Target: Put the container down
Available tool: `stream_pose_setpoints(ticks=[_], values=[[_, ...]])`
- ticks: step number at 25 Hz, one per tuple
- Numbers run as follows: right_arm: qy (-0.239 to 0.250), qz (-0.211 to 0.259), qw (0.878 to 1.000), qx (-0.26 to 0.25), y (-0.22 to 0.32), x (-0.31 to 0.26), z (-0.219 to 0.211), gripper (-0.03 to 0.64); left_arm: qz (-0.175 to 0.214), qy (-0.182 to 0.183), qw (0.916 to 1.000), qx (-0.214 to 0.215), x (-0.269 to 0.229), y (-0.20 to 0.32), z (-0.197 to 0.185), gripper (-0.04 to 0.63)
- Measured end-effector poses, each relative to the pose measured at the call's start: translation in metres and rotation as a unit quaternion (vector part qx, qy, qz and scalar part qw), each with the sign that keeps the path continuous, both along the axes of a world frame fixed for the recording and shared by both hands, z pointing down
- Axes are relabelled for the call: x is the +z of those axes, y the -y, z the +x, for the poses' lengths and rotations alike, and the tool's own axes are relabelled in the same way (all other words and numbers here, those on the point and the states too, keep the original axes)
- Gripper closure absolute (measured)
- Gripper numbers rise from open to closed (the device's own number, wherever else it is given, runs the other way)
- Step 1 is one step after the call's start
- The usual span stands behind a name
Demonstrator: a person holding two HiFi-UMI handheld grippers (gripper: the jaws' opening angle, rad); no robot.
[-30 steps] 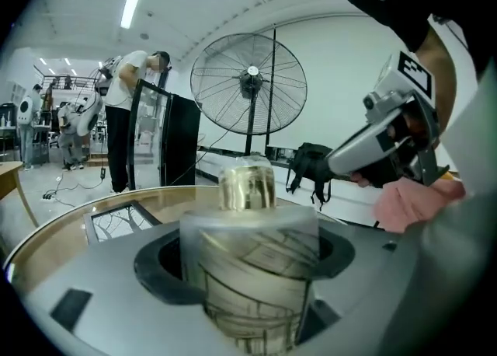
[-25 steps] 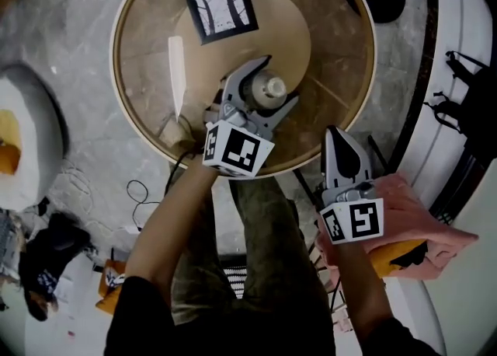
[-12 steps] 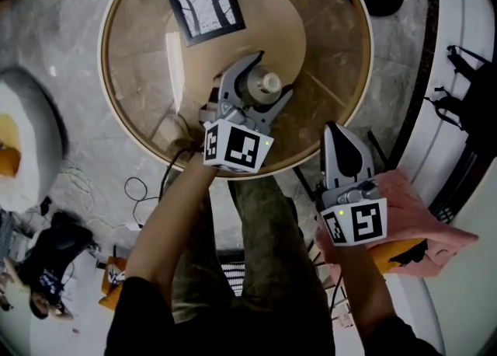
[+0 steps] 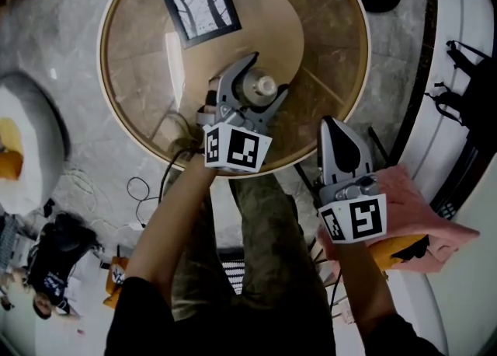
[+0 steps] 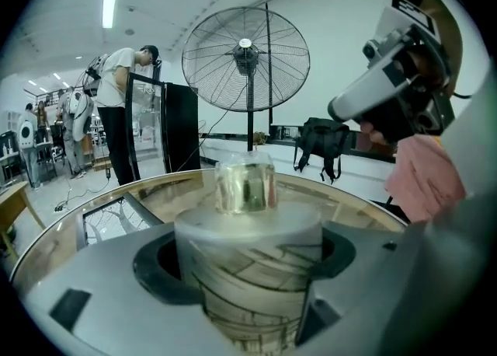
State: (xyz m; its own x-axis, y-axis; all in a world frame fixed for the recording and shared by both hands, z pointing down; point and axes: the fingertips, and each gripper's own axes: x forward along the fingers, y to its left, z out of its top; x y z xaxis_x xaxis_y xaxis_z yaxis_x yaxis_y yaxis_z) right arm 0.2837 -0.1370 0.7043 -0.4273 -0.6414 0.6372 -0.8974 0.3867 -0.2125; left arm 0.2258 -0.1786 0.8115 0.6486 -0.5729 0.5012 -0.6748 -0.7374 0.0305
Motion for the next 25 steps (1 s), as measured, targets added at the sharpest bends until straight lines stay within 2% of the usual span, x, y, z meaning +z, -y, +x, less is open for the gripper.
stream_pose_setpoints(ticks=[20, 25], values=[[0.005, 0.005, 1.000, -0.003, -0.002, -0.013, -0.008, 0.595, -0.022, 0.051, 0.9981, 0.026, 0.011, -0.010, -0.025, 0.242], [0.007, 0.006, 1.000, -0.004, -0.004, -0.016, -0.011, 0.595, -0.021, 0.045, 0.9984, 0.029, 0.010, -0.012, -0.027, 0.242]])
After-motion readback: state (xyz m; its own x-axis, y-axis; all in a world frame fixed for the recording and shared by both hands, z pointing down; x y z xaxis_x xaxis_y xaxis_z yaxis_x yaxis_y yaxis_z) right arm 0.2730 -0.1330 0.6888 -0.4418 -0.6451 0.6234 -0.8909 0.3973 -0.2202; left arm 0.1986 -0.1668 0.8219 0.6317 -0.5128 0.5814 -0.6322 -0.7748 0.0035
